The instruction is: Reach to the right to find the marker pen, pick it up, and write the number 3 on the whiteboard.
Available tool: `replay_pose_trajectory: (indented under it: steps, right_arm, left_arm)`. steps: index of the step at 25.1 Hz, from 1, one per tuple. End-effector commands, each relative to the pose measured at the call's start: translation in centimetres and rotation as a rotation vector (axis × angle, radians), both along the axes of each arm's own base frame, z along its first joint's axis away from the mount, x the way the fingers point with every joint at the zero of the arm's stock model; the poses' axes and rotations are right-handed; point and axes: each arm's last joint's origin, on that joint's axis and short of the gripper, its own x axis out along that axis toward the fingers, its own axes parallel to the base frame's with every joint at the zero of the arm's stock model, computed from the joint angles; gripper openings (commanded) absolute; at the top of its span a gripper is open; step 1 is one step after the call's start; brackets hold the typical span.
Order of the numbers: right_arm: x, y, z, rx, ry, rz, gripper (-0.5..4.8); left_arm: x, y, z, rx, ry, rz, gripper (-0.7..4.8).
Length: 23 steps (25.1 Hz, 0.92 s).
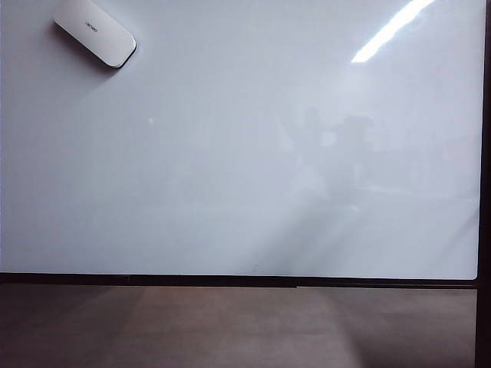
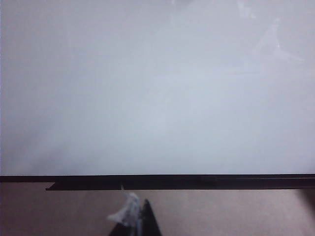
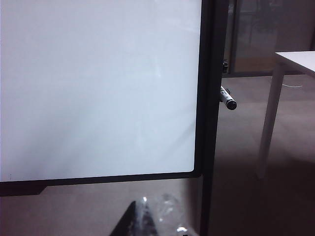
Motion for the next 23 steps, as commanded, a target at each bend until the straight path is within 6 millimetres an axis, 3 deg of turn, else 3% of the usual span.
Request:
replay_pose_trajectory:
  steps: [1, 13, 23]
  right_arm:
    - [0.0, 0.0, 0.0, 0.003, -0.01, 0.002, -0.08]
    - [-0.1, 0.0, 0.9, 0.009, -0.048, 0.008, -0.08]
    - [-1.7, -0.1, 5.8, 0.05, -0.131, 0.003, -0.08]
  left_arm:
    - [0.0, 0.0, 0.2, -0.001, -0.016, -0.004, -0.05]
    - [-0.1, 0.0, 0.5, -0.012, -0.025, -0.002, -0.05]
    - [-1.6, 0.2, 5.3, -0.075, -0.121, 0.014, -0.05]
